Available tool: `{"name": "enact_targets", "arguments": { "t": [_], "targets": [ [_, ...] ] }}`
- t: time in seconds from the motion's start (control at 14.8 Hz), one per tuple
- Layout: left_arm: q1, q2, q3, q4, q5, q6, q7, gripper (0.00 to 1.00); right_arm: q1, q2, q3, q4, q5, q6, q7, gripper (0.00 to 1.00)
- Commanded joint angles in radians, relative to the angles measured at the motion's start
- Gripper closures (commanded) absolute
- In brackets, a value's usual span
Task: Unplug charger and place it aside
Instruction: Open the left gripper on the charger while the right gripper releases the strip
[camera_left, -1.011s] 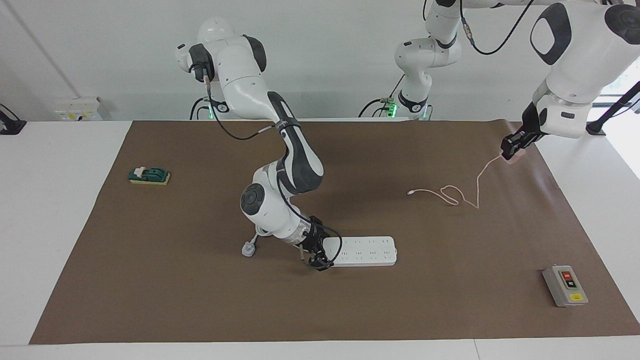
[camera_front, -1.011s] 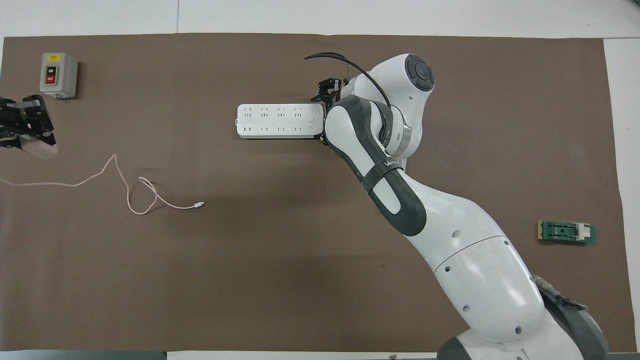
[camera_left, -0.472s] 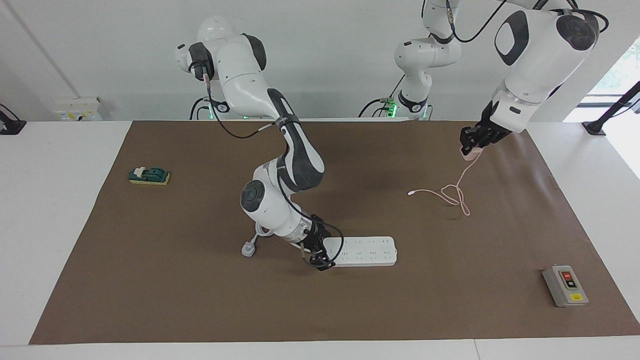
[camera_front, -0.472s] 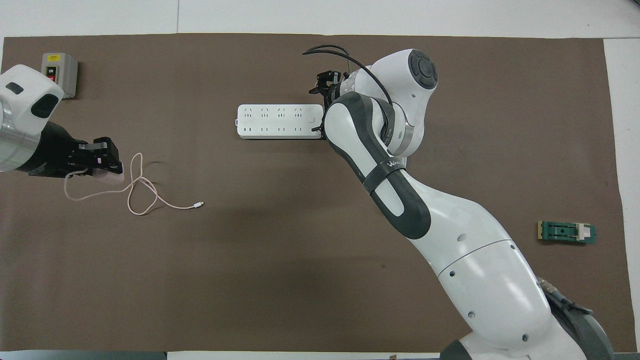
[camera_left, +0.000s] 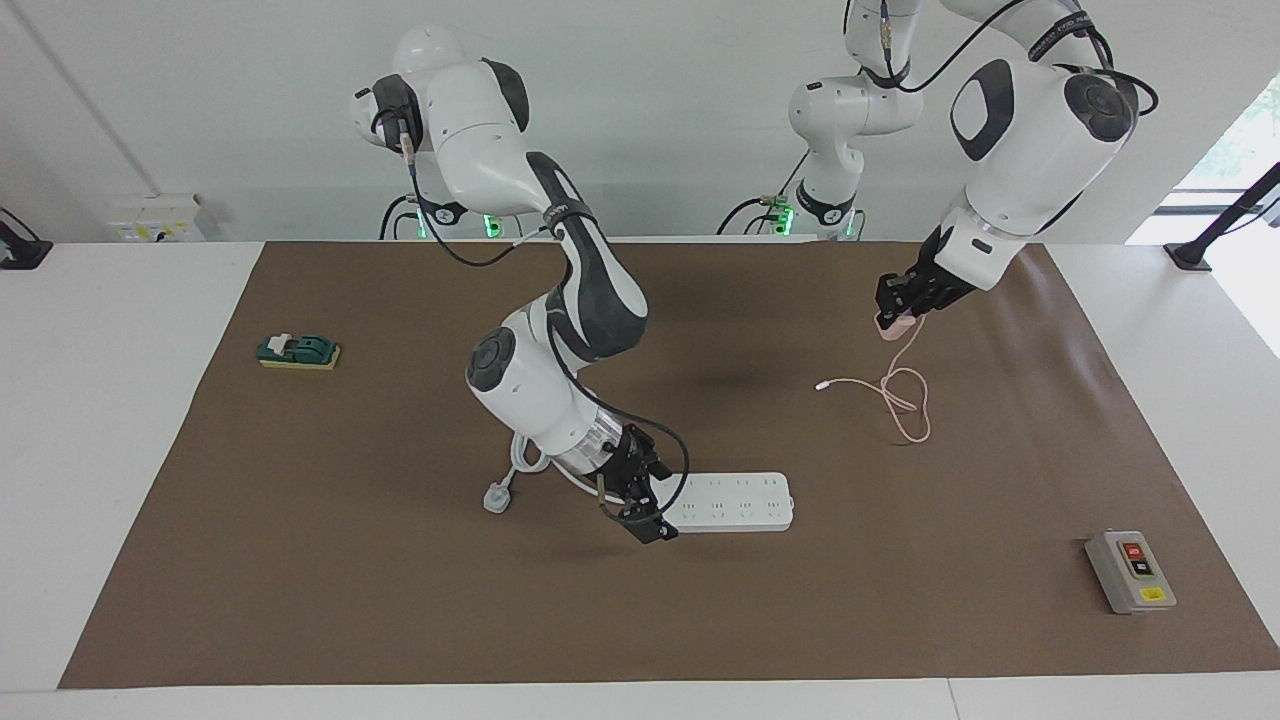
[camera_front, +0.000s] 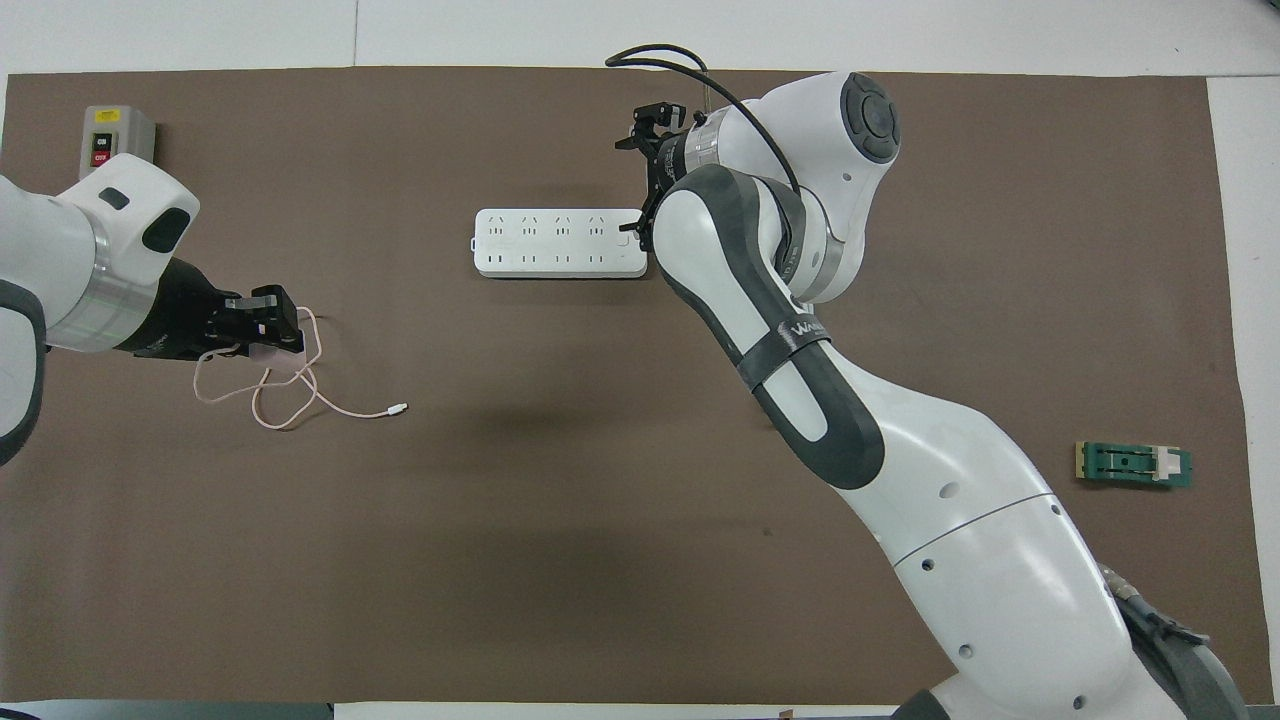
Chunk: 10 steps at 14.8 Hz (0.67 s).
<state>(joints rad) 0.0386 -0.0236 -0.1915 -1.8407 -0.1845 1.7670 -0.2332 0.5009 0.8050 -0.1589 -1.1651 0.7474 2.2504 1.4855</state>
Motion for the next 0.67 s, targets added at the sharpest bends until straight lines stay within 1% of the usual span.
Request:
{"name": "enact_targets", "arguments": {
  "t": [0.0,0.2,0.27,0.4,0.61],
  "targets": [
    [-0.009,-0.042,0.018,-0.04,-0.02,0.011,0.006,0.0,-0.01,-0.085,-0.001,-0.037,-0.104,-0.07,-0.002,0.0],
    [-0.009,-0.044,0.044,-0.032,-0.02,-0.006,0.018,0.0,-0.018,-0.156,-0.001,-0.064,-0.274,-0.196,-0.104,0.0],
    [-0.009,-0.045,0.047,-0.031,-0.02,-0.009,0.023,0.0,-0.037,-0.183,-0.001,-0.064,-0.316,-0.244,-0.161,0.0],
    [-0.008,-0.05,0.072,-0.025,-0.016,-0.015,0.043,0.0,-0.074,-0.239,-0.002,-0.064,-0.356,-0.334,-0.291,0.0],
    [0.001,-0.05,0.092,0.017,0.02,-0.027,0.069,0.0,-0.139,-0.306,-0.002,-0.065,-0.427,-0.46,-0.508,0.0]
  ]
}}
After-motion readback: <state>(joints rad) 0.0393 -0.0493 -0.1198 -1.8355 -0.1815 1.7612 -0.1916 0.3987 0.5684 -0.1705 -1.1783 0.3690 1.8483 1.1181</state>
